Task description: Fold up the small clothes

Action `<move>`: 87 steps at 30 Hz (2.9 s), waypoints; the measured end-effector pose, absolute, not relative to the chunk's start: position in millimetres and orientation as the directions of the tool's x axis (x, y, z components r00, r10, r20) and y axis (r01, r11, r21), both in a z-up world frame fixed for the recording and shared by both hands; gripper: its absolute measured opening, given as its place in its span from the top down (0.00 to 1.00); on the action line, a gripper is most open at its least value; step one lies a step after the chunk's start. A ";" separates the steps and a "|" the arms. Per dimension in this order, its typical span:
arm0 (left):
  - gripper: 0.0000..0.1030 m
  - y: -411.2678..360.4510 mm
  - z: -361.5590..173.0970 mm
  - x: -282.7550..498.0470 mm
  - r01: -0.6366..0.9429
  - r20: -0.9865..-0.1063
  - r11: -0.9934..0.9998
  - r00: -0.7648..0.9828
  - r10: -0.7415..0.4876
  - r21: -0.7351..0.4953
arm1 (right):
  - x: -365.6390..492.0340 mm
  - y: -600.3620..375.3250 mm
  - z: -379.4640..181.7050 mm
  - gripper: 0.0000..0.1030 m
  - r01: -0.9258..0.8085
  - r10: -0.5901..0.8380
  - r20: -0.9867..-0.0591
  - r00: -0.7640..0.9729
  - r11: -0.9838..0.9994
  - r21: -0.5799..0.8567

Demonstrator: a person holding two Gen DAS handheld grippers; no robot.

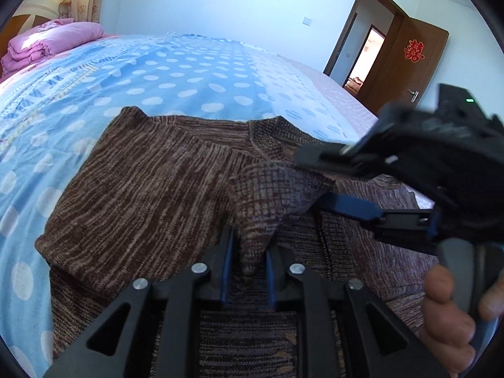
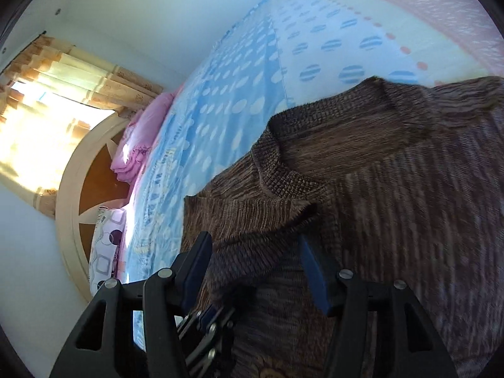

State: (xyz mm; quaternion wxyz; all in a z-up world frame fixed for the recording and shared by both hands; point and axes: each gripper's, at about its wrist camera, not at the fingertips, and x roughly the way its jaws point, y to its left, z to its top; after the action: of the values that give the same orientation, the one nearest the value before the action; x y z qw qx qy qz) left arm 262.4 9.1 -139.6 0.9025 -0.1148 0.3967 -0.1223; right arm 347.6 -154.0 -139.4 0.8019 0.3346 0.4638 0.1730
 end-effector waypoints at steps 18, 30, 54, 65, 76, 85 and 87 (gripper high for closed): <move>0.78 -81.1 -102.9 237.9 0.344 -0.654 0.935 0.686 -0.317 -0.093 | 338.0 -185.5 -81.3 0.93 -0.220 0.470 -0.641 0.607 0.874 0.433; 0.17 -29.1 -79.4 224.6 0.208 -0.611 0.977 0.767 -0.198 -0.055 | 289.4 -242.6 -111.8 0.91 0.071 0.138 -0.699 0.702 0.963 0.262; 0.17 85.7 -144.6 261.7 -0.230 -0.785 0.967 0.617 0.057 -0.111 | 287.2 -124.4 -131.8 0.91 -0.270 0.312 -0.786 0.534 0.944 0.191; 0.16 80.6 -145.1 259.9 -0.226 -0.782 0.969 0.620 0.063 -0.101 | 204.4 -194.3 -114.6 0.79 -0.054 0.187 -0.727 0.660 0.978 0.202; 0.16 88.4 -144.9 253.4 -0.182 -0.789 0.975 0.614 0.014 -0.124 | 236.5 -124.6 -142.6 0.78 -0.170 0.206 -0.728 0.654 0.978 0.123; 0.16 133.0 -117.1 156.8 0.068 -0.687 0.978 0.702 -0.188 -0.198 | 111.0 -198.4 -81.2 0.69 -0.060 0.131 -0.644 0.754 0.990 0.131; 0.16 140.0 -109.4 136.4 0.122 -0.671 0.974 0.708 -0.220 -0.191 | 81.2 -217.9 -73.3 0.69 -0.009 0.088 -0.625 0.776 0.992 0.127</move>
State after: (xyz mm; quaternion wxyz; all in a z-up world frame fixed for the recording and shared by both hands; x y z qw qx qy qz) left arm 136.4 140.0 -109.4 0.9216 -0.0662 0.3709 -0.0928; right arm 81.2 -217.9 -73.3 0.9404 0.0586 0.3340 0.0257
